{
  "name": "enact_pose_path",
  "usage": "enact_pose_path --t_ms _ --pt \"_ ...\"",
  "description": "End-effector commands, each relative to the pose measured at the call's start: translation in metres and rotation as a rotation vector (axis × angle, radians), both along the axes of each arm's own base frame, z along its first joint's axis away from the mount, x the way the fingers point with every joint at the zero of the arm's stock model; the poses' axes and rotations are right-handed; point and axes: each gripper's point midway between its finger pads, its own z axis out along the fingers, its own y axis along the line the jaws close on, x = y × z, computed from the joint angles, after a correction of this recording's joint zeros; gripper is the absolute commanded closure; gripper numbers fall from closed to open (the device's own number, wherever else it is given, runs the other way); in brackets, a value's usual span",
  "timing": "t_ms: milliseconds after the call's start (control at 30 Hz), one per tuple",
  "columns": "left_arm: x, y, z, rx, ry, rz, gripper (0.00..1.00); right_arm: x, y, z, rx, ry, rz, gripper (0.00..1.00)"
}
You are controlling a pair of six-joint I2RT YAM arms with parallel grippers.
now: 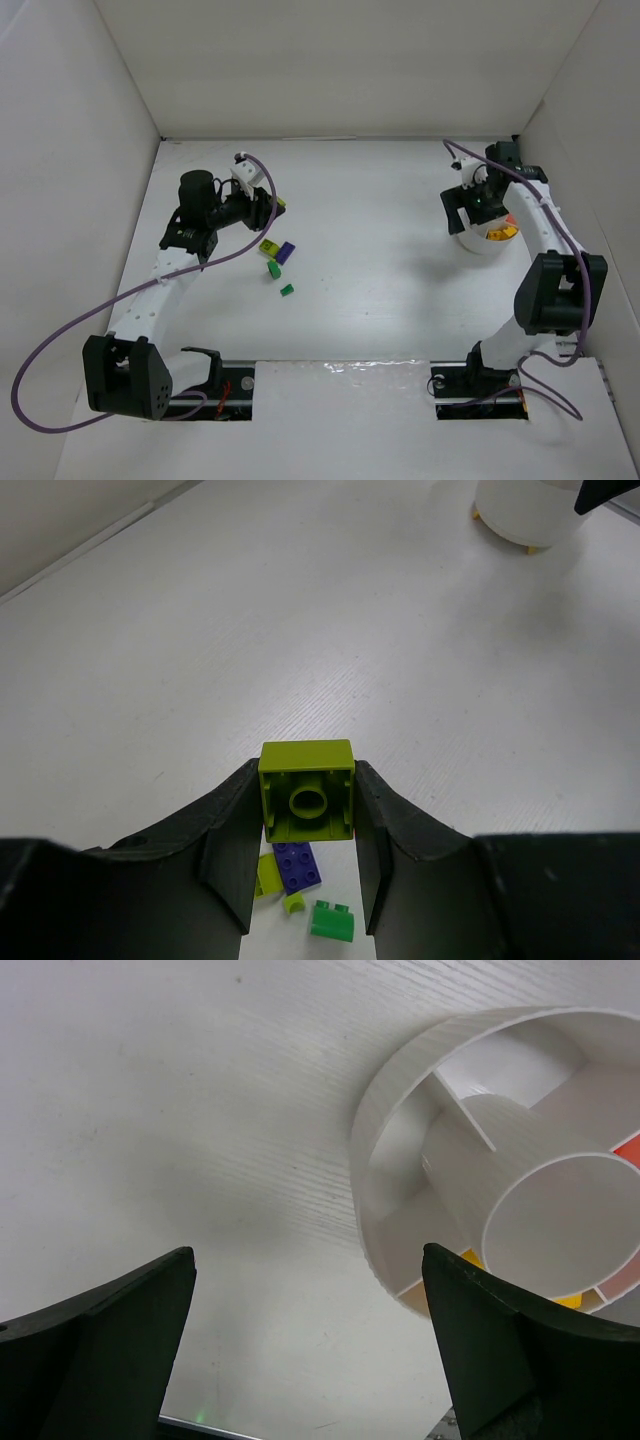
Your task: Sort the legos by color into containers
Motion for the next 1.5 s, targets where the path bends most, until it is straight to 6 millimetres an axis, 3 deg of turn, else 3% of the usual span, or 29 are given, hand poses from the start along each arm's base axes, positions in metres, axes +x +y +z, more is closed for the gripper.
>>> enact_pose_path --t_ms 0,133,233,333,600,900,1467 --pt "0.002 -0.004 0.015 -0.023 -0.046 -0.023 1.00 -0.012 0.007 0.020 0.017 -0.040 0.102 0.01" --pt "0.002 -0.004 0.013 -0.029 -0.040 -0.021 1.00 0.008 0.015 0.041 0.078 -0.194 0.030 0.01" --pt "0.003 -0.004 0.015 -0.030 -0.049 -0.021 1.00 0.023 0.030 0.040 0.109 -0.221 -0.072 0.01" --pt "0.002 -0.004 0.015 -0.036 -0.042 -0.019 1.00 0.031 0.032 0.021 0.089 -0.171 -0.229 0.01" --pt "0.000 -0.001 0.015 -0.018 -0.047 -0.006 1.00 0.062 0.036 0.023 0.009 -0.292 -0.497 0.01" --pt "0.000 -0.001 0.015 -0.012 -0.054 -0.008 1.00 0.076 0.017 0.035 -0.065 -0.394 -0.614 0.01" --pt "0.004 -0.001 0.013 -0.011 -0.046 -0.008 1.00 0.111 -0.009 0.026 -0.094 -0.412 -0.739 0.01"
